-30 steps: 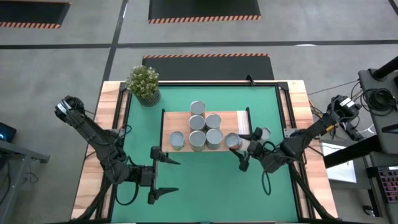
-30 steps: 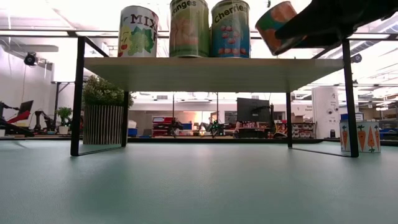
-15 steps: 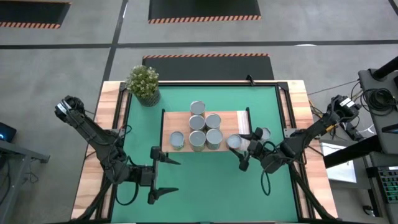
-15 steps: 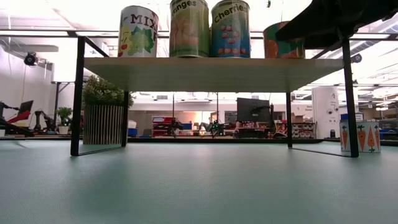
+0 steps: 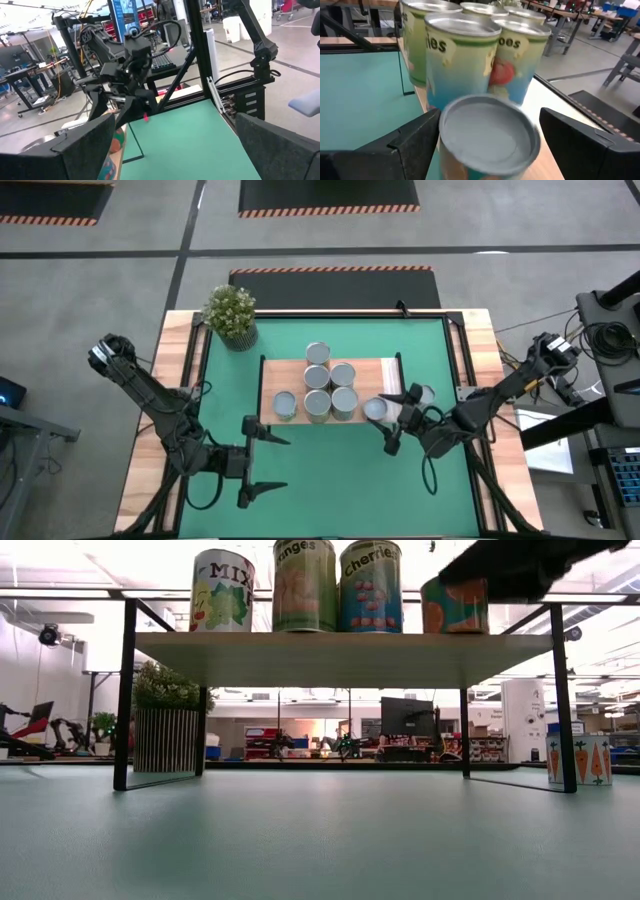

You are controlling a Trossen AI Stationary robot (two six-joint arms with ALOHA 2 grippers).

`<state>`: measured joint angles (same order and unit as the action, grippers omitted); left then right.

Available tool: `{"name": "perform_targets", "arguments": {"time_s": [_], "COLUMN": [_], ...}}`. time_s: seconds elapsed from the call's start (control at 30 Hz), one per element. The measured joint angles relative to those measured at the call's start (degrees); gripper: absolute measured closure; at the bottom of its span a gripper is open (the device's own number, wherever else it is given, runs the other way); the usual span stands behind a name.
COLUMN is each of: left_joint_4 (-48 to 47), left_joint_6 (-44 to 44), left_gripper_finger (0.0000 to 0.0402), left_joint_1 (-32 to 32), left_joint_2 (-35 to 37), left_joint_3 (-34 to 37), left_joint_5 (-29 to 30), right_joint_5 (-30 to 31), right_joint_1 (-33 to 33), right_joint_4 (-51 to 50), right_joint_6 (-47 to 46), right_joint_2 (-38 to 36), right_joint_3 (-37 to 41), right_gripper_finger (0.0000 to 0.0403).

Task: Pick and place cans onto a shelf
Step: Put the small canned of oranges on the shelf

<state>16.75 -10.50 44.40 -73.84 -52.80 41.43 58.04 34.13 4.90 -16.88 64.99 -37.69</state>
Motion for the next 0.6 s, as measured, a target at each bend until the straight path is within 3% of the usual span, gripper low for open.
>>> {"name": "perform_targets", "arguments": {"time_s": [0.6], "left_joint_4": [0.9], "left_joint_6": [2.0], "left_gripper_finger": [0.0009], "left_joint_1": [-0.3], "left_joint_2": [-3.3], "left_joint_3": [0.0], "left_joint_5": [0.1], "right_joint_5": [-0.1], "right_joint_1": [0.4], "right_joint_4": [-20.0], "right_joint_6": [0.6], "right_joint_2": [-0.1], "right_joint_3": [-16.4], "right_gripper_finger": [0.0077]}}
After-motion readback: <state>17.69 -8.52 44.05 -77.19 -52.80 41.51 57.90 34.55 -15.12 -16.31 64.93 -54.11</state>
